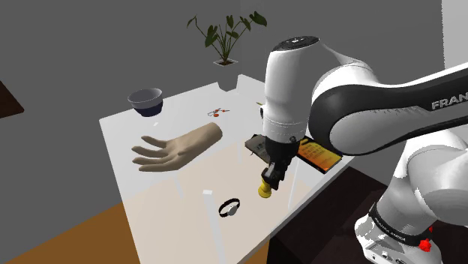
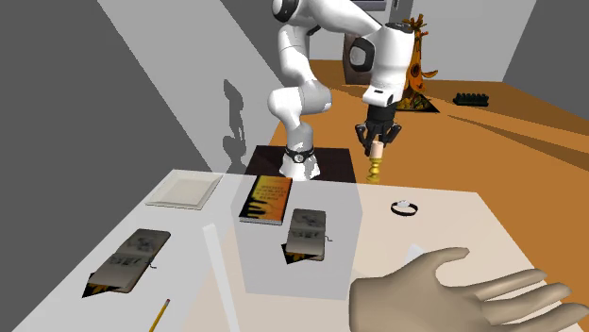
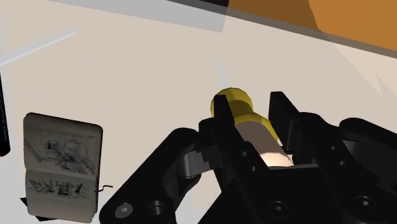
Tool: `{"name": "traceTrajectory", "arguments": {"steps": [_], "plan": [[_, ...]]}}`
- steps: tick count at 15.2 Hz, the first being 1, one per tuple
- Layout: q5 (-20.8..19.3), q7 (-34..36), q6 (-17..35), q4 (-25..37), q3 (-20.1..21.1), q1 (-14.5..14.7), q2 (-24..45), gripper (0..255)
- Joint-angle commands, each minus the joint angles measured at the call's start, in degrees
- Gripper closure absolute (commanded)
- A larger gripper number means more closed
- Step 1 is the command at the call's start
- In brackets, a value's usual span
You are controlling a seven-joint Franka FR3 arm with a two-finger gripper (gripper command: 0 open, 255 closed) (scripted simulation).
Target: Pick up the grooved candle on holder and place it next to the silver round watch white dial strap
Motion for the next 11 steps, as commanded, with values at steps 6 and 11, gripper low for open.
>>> {"name": "traceTrajectory", "arguments": {"steps": [6,11], "plan": [[0.8,0.0,6.6,-3.8,1.4,0.1,2.7,255],[1.3,0.1,10.6,-5.8,2.4,0.0,4.9,255]]}}
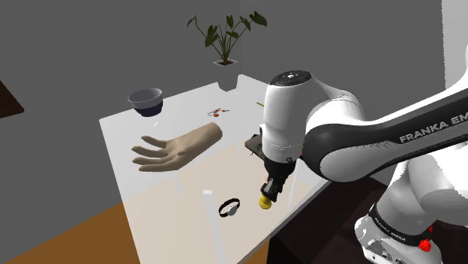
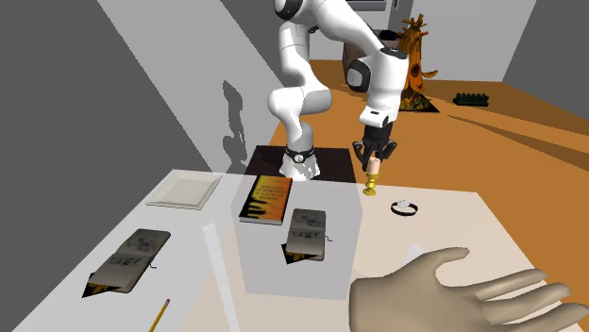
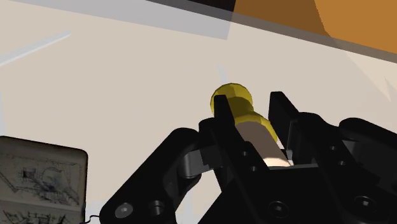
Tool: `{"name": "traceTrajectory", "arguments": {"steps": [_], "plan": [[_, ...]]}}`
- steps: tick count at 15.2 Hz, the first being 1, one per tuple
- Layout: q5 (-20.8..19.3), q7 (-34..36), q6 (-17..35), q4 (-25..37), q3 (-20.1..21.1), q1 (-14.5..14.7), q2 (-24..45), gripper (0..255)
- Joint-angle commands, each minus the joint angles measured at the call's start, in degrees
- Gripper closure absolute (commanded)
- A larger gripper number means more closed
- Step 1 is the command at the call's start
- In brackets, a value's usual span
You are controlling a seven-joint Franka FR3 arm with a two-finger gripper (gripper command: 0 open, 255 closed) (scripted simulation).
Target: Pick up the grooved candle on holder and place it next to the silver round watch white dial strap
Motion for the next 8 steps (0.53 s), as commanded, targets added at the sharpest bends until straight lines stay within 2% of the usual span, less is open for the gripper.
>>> {"name": "traceTrajectory", "arguments": {"steps": [1,7,8], "plan": [[0.1,0.0,0.6,-0.3,0.1,0.0,0.3,255],[0.1,0.0,0.6,-0.3,0.1,0.0,0.3,255],[0.1,0.0,0.6,-0.3,0.1,0.0,0.3,0]]}}
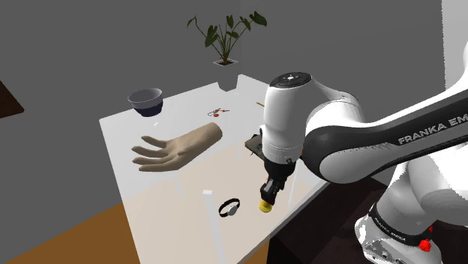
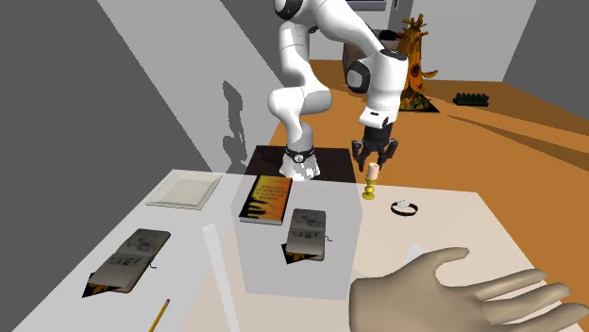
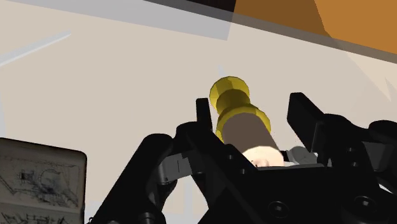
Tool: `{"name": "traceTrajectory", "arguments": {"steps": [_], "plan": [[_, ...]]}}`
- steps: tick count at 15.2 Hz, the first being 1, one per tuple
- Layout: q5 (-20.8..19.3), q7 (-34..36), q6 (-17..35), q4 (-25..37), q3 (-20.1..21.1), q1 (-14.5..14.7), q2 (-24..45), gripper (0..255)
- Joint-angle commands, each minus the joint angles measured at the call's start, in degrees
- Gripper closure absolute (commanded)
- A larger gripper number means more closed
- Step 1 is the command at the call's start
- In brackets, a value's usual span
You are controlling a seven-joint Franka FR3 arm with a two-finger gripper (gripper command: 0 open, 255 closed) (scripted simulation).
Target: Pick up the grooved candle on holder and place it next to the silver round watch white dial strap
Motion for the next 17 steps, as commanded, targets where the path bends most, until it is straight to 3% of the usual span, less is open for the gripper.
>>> {"name": "traceTrajectory", "arguments": {"steps": [1,5,9,17], "plan": [[0.0,0.0,0.0,0.0,0.0,0.0,0.0,0],[0.0,0.0,0.0,0.0,0.0,0.0,0.0,0],[-1.0,-0.1,-9.1,4.7,-2.0,0.0,-4.4,0],[-1.0,-0.1,-9.1,4.7,-2.0,0.1,-4.4,0]]}}
